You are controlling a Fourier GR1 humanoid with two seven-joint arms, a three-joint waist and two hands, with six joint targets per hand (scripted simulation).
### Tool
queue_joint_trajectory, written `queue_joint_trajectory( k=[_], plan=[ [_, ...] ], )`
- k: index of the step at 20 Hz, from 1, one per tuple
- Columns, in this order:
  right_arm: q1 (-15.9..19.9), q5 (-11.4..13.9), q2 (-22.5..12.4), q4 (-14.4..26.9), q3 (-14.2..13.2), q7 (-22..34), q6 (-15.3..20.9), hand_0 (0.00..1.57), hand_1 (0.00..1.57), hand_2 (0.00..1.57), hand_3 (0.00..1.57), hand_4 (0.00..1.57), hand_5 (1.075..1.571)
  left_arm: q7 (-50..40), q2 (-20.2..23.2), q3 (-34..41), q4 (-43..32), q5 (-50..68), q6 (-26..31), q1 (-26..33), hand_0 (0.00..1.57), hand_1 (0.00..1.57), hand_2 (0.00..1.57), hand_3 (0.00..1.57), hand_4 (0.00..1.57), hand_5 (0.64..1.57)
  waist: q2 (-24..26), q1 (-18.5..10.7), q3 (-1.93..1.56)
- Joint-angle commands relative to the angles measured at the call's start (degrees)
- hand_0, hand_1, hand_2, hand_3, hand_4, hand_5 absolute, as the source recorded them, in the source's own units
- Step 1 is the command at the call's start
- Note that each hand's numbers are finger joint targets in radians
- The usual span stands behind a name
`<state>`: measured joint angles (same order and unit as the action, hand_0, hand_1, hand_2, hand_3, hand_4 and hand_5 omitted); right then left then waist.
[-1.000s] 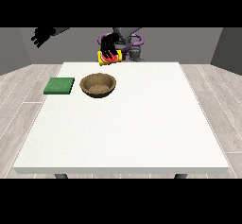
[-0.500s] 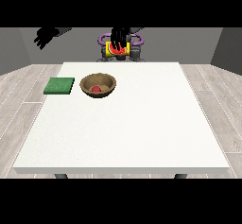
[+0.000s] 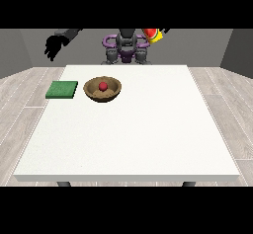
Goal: Pick the cup and pour the ball into the bowl, then pick the bowl and place it on the pad
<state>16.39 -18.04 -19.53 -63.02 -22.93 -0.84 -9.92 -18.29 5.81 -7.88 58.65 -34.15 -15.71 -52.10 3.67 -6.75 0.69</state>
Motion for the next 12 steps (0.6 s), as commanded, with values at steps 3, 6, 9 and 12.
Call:
queue_joint_trajectory(
  k=[3, 6, 9, 12],
  plan=[
    [-0.79, 0.64, 3.93, 1.71, -0.79, -3.48, 4.21, 0.0, 0.0, 0.0, 0.0, 0.78, 1.56, 8.56, 2.04, 15.89, 7.72, 24.18, 10.48, 0.51, 0.0, 0.0, 0.0, 0.0, 1.05, 1.567, -4.69, -5.9, -0.35],
    [-0.65, 0.78, 6.47, 2.66, -1.18, -6.02, 6.56, 0.0, 0.0, 0.0, 0.0, 0.72, 1.566, 9.77, 6.39, 20.35, 7.87, 31.95, 20.16, 0.59, 0.0, 0.0, 0.0, 0.0, 1.06, 1.566, -7.09, -8.65, -0.54],
    [-0.35, 0.77, 6.03, 5.58, -1.87, -9.21, 5.52, 0.0, 0.0, 0.0, 0.0, 0.74, 1.567, 8.34, 10.63, 24.0, 8.11, 37.19, 26.33, -0.51, 0.0, 0.0, 0.0, 0.0, 1.05, 1.561, -9.31, -9.68, -0.69],
    [1.31, 0.04, 7.22, 10.5, -2.29, -13.4, 4.18, 0.0, 0.0, 0.0, 0.0, 0.74, 1.567, 6.92, 13.56, 25.09, 8.92, 38.79, 28.56, -0.63, 0.0, 0.0, 0.0, 0.0, 1.05, 1.555, -11.77, -9.19, -0.76]
  ],
)
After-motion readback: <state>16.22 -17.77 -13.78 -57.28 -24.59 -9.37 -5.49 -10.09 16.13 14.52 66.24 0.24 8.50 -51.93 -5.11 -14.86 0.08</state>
